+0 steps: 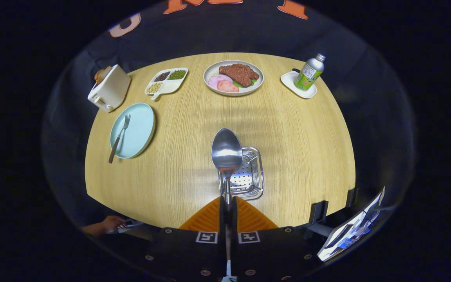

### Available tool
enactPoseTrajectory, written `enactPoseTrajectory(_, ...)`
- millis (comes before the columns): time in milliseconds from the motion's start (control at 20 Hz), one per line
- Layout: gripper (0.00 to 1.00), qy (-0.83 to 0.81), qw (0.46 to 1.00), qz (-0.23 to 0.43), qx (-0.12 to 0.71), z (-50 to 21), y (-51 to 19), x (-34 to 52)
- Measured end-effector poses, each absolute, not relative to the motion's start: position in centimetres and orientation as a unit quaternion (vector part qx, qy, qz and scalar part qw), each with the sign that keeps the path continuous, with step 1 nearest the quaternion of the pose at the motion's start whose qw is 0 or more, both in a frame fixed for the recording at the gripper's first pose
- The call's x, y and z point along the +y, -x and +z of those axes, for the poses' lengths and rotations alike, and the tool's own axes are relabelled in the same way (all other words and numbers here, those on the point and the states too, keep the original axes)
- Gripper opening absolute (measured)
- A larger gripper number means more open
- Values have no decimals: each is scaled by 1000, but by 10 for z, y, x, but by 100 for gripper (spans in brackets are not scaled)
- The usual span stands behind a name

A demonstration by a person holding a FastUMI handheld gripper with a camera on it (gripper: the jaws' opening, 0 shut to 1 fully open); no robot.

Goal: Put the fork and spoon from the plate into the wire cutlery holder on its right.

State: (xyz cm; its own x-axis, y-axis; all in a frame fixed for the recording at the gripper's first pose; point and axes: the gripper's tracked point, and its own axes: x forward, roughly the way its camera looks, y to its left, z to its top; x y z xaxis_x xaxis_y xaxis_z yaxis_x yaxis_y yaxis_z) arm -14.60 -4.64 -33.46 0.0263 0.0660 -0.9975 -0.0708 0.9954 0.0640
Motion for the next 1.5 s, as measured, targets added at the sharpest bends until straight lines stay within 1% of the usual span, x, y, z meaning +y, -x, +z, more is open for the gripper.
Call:
enactPoseTrajectory(250,5,18,680,53,731,-346,163,-58)
enactPoseTrajectory(400,5,3,665,39,746,-353,167,-65)
enactPoseTrajectory(650,9,-18,668,34,743,-356,155,-69)
enactPoseTrajectory(900,12,-43,707,17,706,-347,125,-72)
enactPoseTrajectory(1100,15,-65,768,17,637,-331,88,-58)
enactPoseTrajectory(1200,21,-74,799,32,595,-317,71,-43)
enactPoseTrajectory(1300,32,-75,835,41,544,-299,51,-30)
enactPoseTrajectory(1350,44,-70,854,43,514,-289,40,-25)
enactPoseTrajectory(1400,49,-64,874,42,480,-278,29,-21)
enactPoseTrajectory(1450,58,-58,893,41,444,-266,17,-16)
enactPoseTrajectory(1500,62,-53,910,39,410,-252,8,-11)
